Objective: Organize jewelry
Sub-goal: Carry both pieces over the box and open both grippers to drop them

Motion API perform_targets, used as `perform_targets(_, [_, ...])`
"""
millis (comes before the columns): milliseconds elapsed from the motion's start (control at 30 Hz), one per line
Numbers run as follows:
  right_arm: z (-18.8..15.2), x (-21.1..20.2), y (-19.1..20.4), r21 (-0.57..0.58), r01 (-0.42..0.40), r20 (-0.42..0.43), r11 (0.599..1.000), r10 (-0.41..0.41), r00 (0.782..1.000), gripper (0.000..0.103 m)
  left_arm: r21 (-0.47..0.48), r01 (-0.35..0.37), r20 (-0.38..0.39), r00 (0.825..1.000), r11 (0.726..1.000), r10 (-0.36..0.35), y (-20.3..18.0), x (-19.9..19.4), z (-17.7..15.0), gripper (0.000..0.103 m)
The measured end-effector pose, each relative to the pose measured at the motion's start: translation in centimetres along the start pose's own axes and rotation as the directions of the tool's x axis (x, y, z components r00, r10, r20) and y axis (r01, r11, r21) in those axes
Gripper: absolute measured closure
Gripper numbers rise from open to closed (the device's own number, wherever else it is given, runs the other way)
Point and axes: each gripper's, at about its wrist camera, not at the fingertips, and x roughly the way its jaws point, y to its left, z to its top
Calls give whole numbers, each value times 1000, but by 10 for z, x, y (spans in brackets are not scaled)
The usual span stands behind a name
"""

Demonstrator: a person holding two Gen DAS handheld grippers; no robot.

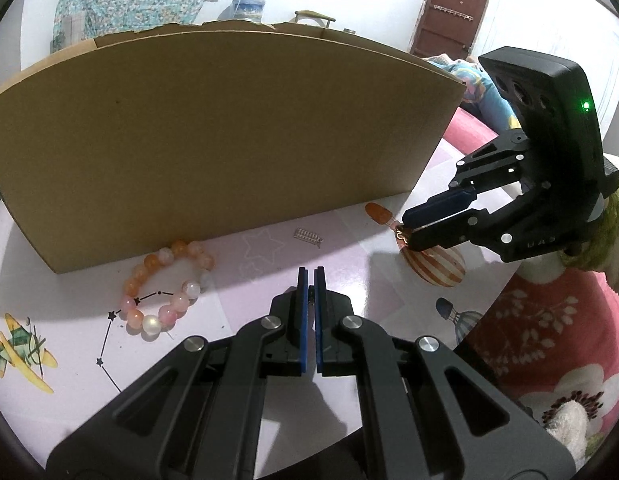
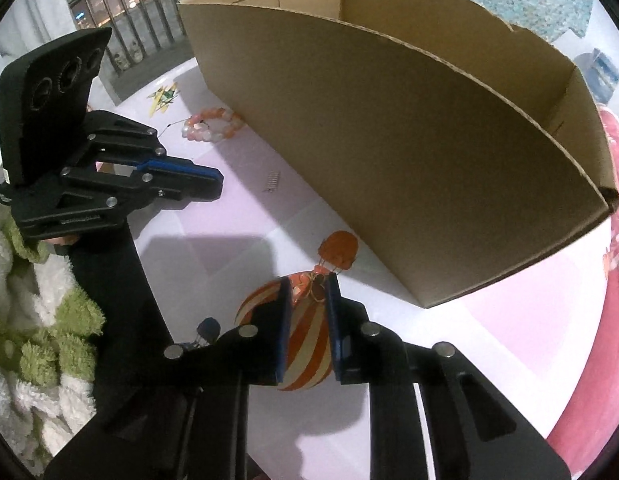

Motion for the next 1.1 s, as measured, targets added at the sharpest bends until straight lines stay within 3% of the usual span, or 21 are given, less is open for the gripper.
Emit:
perform_targets(367, [-7, -17, 2, 27, 22, 36, 999, -23, 999, 86, 3, -2, 23, 1000, 1000, 2, -4, -5, -1, 101])
perform_targets(533, [-7, -48, 13, 45, 35, 114, 998, -40, 993, 87, 2, 3, 80, 997, 1000, -3, -7, -31, 5, 101])
perform_targets(700, [11, -97, 31, 24, 35, 260, 999, -40, 965, 86, 4, 35, 197, 980, 999, -35, -4, -79, 35, 101])
perform_targets(867, [58, -123, 27, 13, 84, 357, 996, -84, 930, 86, 31, 27, 277, 960, 999, -35, 11, -104, 90, 101])
perform_targets(933, [84, -118, 13, 44, 66, 348, 997, -77, 934, 86, 26, 27, 254, 967, 999, -33, 23, -94, 113, 101])
perform_targets(1033, [121, -97, -15, 121, 28, 268, 992, -60, 962, 86, -71, 44, 97, 995, 997, -37, 48, -52, 145, 101])
perform_targets(1100, [137, -79, -34, 173, 10, 209, 985, -47, 977, 86, -114, 24, 8, 1000, 993, -23, 66, -25, 159, 101])
